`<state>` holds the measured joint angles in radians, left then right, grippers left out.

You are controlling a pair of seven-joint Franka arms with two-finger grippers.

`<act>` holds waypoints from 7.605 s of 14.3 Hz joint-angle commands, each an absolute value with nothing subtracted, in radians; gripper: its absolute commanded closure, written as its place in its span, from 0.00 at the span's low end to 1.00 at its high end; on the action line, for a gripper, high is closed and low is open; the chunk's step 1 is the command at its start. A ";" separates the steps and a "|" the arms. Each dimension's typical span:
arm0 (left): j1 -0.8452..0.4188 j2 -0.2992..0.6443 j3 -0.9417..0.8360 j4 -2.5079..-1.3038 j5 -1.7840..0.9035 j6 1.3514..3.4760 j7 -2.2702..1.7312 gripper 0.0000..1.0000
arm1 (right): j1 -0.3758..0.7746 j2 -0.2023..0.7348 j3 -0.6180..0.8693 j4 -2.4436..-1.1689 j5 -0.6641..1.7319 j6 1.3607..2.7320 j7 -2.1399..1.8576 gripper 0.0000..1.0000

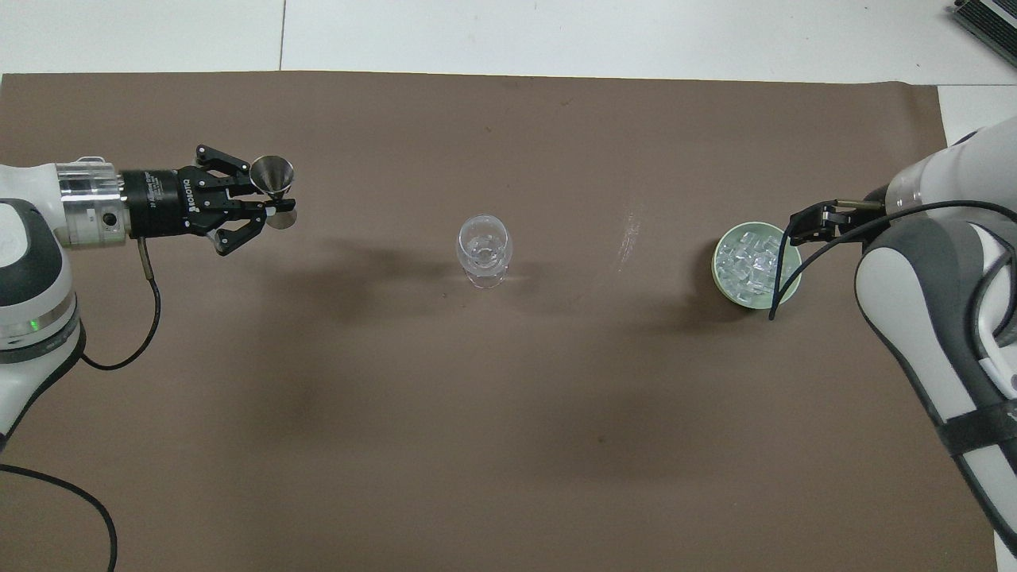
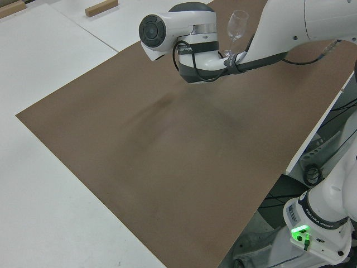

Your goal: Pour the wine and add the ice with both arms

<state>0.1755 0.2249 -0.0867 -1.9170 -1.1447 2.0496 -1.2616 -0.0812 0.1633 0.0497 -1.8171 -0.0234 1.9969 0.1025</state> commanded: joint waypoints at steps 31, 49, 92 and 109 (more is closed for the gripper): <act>0.342 0.336 -0.094 -2.089 -1.316 1.973 -0.847 1.00 | -0.061 0.258 0.060 -1.875 -0.017 2.195 0.109 1.00; 0.351 0.348 -0.091 -2.102 -1.289 1.988 -0.772 0.94 | -0.051 -0.034 0.094 -1.764 0.002 1.898 0.172 1.00; 0.356 0.278 -0.094 -1.772 -0.615 1.838 -0.571 0.00 | 0.377 0.445 0.285 -1.405 -0.235 2.083 0.815 0.95; 0.112 0.046 -0.104 -1.694 -0.100 1.778 -0.075 0.00 | 0.382 0.436 0.285 -1.391 -0.235 2.046 0.816 0.64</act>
